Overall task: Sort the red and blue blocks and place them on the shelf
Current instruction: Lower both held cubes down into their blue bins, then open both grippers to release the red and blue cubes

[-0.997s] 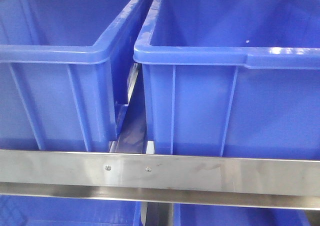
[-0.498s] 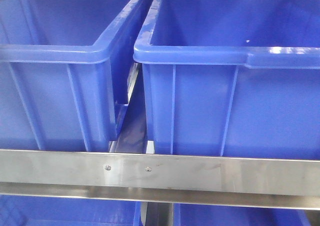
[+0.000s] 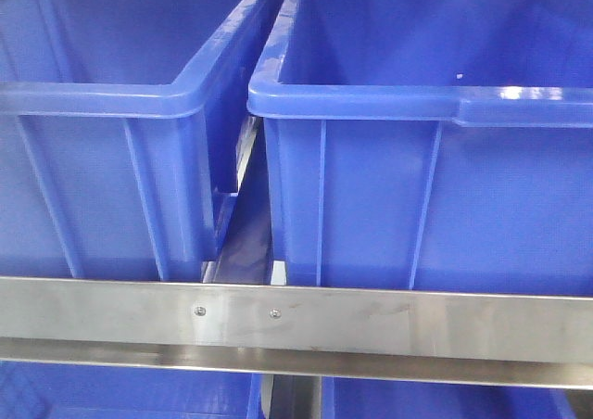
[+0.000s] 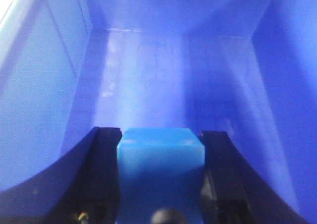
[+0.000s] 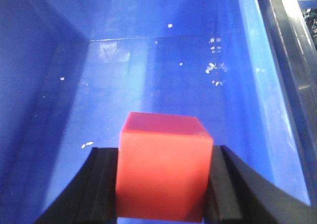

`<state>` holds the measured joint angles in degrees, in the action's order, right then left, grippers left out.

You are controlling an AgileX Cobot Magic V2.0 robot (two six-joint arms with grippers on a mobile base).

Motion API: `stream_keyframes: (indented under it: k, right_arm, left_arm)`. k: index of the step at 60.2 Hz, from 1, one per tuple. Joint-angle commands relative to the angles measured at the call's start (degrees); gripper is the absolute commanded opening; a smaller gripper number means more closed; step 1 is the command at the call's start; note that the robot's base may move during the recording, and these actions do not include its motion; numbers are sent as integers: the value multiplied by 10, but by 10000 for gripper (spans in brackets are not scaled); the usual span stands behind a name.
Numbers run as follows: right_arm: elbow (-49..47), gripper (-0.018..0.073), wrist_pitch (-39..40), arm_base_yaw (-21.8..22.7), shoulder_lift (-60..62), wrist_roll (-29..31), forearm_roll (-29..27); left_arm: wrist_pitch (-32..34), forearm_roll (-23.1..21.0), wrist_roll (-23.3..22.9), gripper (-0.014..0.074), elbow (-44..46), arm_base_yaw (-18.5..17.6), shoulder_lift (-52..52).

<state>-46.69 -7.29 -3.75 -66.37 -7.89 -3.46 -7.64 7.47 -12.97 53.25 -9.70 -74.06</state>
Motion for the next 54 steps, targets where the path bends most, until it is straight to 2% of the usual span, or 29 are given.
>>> stream_keyframes:
  k: [1, 7, 11, 25, 30, 34, 38, 40, 41, 42, 43, 44, 48, 54]
  right_arm:
    - [-22, 311, 56, 3, 11, 6, 15]
    - [-22, 512, 56, 3, 11, 6, 25]
    - [-22, 559, 56, 3, 11, 6, 28]
    - [-22, 562, 56, 3, 11, 6, 29]
    - [-22, 557, 56, 3, 11, 6, 29]
    - [-22, 499, 56, 3, 11, 6, 29]
    - [-22, 368, 55, 3, 12, 6, 29]
    - [-22, 282, 54, 3, 14, 6, 29]
    - [-22, 209, 53, 3, 14, 6, 29]
    - [-22, 156, 52, 3, 15, 6, 29]
    - [-22, 73, 51, 3, 17, 6, 29]
    - [-22, 26, 51, 3, 17, 6, 29]
    - [-22, 83, 52, 3, 24, 6, 28]
    - [-22, 61, 41, 1, 43, 6, 28]
  left_arm:
    - [47, -1, 0, 300, 23, 1, 13]
    - [21, -1, 0, 498, 23, 0, 13]
    - [-1, -1, 0, 568, 23, 0, 13]
    - [-9, -1, 0, 549, 23, 0, 13]
    - [-8, -1, 0, 507, 23, 0, 13]
    - [-15, -8, 0, 414, 23, 0, 15]
    - [-23, -18, 0, 265, 23, 0, 22]
    - [-26, -21, 0, 162, 23, 0, 26]
    - [-27, -21, 0, 119, 23, 0, 29]
    - [-27, -21, 0, 111, 23, 0, 33]
    - [-27, -21, 0, 132, 23, 0, 37]
    - [-27, -23, 0, 152, 23, 0, 40]
    - [-27, -24, 0, 142, 23, 0, 55]
    - [-30, -24, 0, 137, 17, 0, 88]
